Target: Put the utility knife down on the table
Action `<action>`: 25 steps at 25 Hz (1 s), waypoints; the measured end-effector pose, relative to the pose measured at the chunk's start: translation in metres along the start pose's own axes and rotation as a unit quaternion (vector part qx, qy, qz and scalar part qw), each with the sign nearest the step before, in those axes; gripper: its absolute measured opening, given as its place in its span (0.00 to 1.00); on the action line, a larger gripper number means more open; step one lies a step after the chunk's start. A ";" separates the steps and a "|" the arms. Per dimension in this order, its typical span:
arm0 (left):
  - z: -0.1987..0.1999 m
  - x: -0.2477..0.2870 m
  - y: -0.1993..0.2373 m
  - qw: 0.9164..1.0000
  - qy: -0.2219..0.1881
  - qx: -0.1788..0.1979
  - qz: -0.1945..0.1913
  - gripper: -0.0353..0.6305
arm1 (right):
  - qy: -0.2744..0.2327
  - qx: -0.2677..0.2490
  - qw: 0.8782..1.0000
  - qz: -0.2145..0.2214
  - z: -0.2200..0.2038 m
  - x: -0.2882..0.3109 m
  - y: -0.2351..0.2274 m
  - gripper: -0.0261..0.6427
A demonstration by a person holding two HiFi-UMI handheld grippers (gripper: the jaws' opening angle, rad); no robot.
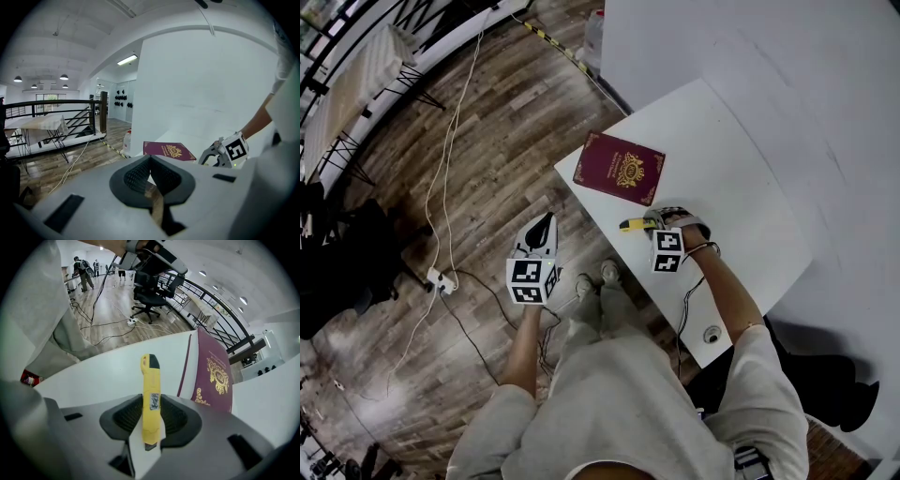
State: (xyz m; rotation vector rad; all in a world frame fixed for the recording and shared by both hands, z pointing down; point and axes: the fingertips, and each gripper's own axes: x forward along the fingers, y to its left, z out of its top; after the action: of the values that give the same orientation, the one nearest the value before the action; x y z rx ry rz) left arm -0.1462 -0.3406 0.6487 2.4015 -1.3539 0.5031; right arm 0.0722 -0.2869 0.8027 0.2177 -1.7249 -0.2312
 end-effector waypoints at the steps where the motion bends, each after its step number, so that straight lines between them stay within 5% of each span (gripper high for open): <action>1: 0.000 0.000 0.000 1.000 0.000 0.002 0.000 0.06 | -0.001 0.001 1.000 0.000 0.000 0.000 0.000 0.22; 15: 0.004 -0.006 -0.001 1.000 -0.006 0.006 0.005 0.06 | -0.021 0.045 0.999 -0.021 0.002 -0.008 0.004 0.30; 21: 0.010 -0.005 -0.008 1.000 -0.012 0.008 -0.003 0.06 | -0.047 0.128 0.990 -0.046 0.002 -0.027 -0.005 0.25; 25: 0.016 -0.006 -0.012 1.000 -0.017 0.009 -0.007 0.06 | -0.075 0.210 0.973 -0.063 0.002 -0.041 -0.013 0.20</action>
State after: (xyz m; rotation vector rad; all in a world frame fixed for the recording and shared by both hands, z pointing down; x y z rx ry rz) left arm -0.1358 -0.3376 0.6307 2.4434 -1.3507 0.4759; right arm 0.0773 -0.2877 0.7600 0.6362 -1.8988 0.0301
